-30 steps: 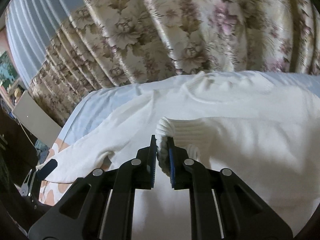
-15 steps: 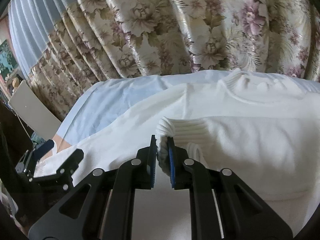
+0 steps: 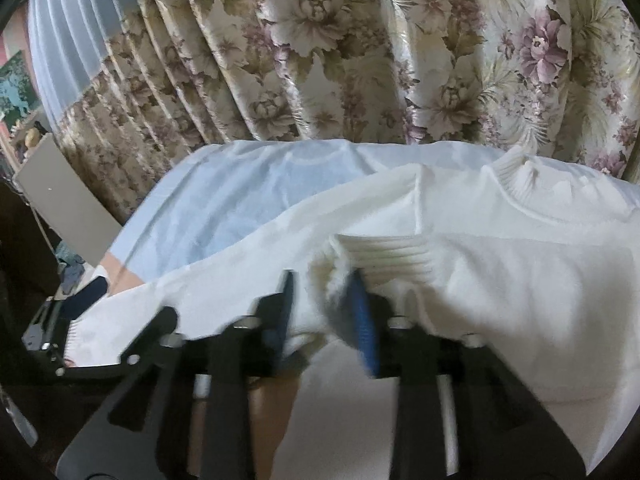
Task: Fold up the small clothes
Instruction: 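Open the right gripper to lay the sleeve on the body, then move the left gripper to the other ribbed sleeve cuff and grasp it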
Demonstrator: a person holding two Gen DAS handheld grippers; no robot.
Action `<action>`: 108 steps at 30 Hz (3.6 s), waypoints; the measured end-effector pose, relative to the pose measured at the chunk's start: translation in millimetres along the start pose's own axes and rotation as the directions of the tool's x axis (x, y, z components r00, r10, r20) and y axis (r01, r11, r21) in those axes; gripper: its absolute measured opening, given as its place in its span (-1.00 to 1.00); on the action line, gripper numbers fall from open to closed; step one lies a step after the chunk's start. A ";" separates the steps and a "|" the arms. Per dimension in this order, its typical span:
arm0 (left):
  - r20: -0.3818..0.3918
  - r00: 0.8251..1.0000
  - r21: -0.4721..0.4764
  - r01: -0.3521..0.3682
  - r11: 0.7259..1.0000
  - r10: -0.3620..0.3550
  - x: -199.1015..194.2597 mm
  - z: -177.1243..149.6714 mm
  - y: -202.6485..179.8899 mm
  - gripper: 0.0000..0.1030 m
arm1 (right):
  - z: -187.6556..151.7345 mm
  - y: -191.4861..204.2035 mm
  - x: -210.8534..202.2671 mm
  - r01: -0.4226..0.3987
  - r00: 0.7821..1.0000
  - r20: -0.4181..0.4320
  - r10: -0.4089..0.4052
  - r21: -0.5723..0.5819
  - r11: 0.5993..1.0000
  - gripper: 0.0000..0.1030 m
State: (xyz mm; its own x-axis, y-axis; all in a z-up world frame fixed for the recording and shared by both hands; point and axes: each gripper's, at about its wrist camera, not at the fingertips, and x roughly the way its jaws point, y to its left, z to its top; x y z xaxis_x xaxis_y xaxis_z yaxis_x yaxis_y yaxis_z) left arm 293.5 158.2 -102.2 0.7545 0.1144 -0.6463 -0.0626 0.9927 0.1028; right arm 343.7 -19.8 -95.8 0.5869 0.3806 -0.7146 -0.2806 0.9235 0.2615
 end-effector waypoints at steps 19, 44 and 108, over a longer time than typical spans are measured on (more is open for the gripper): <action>0.020 1.000 -0.018 -0.005 1.000 0.006 -77.3 -14.9 8.4 0.97 | -27.8 -3.6 -84.4 0.031 0.997 0.070 -0.033 0.019 0.999 -0.09; 0.034 0.999 -0.001 -0.004 1.000 0.005 -173.3 -73.3 -34.7 0.97 | -140.1 -21.5 -247.7 0.218 0.957 0.195 -0.216 0.014 0.976 0.12; -0.188 0.976 -0.261 -0.160 0.952 0.112 -67.0 -97.8 160.0 -0.15 | -151.9 48.9 -169.5 0.257 0.964 0.101 -0.247 -0.101 0.961 0.59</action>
State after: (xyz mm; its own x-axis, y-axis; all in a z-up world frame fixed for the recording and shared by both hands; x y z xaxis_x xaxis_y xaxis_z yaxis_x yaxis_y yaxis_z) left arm 169.1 312.9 -116.4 0.6060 0.2303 -0.7614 -0.3506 0.9365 0.0043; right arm 115.2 -46.3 -60.4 0.7113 0.1432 -0.6881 -0.1956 0.9807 0.0018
